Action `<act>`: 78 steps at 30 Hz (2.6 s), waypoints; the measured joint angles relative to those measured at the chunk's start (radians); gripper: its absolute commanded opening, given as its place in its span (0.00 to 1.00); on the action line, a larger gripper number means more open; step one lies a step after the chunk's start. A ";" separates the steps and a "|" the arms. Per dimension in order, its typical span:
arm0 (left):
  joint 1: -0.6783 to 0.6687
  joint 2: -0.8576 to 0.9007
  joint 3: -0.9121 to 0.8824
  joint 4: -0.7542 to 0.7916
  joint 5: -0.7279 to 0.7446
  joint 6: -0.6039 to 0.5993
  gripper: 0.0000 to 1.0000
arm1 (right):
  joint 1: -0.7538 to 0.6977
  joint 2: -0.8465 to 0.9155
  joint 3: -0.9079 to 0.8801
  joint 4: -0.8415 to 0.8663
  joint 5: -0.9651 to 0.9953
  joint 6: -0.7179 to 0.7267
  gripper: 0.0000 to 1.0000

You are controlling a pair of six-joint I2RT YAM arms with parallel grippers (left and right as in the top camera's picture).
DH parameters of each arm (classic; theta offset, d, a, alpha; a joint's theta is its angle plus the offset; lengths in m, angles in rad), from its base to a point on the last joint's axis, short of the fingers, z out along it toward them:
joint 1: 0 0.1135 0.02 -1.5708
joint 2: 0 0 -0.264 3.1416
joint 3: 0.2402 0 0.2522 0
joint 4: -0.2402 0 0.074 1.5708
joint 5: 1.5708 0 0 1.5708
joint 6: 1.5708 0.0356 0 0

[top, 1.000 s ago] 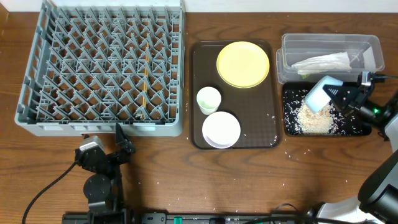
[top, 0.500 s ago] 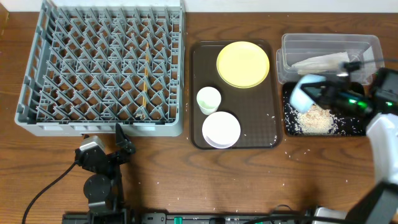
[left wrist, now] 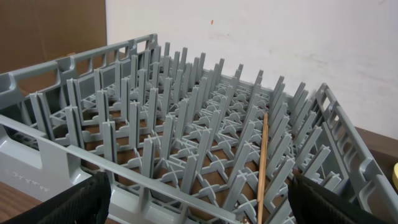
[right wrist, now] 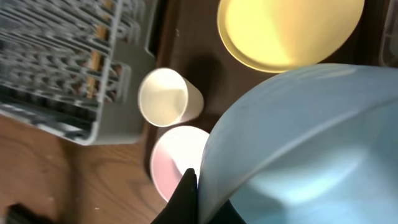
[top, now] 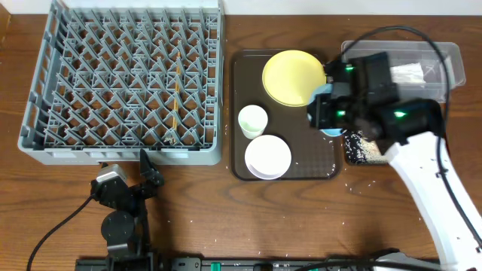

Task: Sort waste into correct bins and load items into the dishwasher
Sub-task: 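Return blue bowl to brown tray and release with right gripper, then grasp the white cup on the brown tray with right gripper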

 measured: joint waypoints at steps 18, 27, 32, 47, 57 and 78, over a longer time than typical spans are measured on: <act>0.000 0.000 0.000 0.000 0.000 0.000 0.92 | 0.096 0.356 0.001 -0.045 0.109 0.011 0.01; 0.000 0.000 0.000 0.000 0.000 0.000 0.92 | 0.103 0.465 0.001 -0.017 0.112 0.011 0.01; 0.000 0.000 0.000 0.000 0.000 0.000 0.93 | 0.103 0.475 0.001 -0.013 0.117 0.020 0.22; 0.000 0.000 0.000 0.000 0.000 0.000 0.92 | 0.084 0.476 0.132 -0.105 0.130 0.005 0.46; 0.000 0.000 0.000 0.000 0.000 0.000 0.92 | 0.087 0.476 0.336 -0.082 0.100 -0.004 0.51; 0.000 0.000 0.000 0.000 0.000 0.000 0.93 | 0.168 0.647 0.336 -0.037 0.077 -0.019 0.01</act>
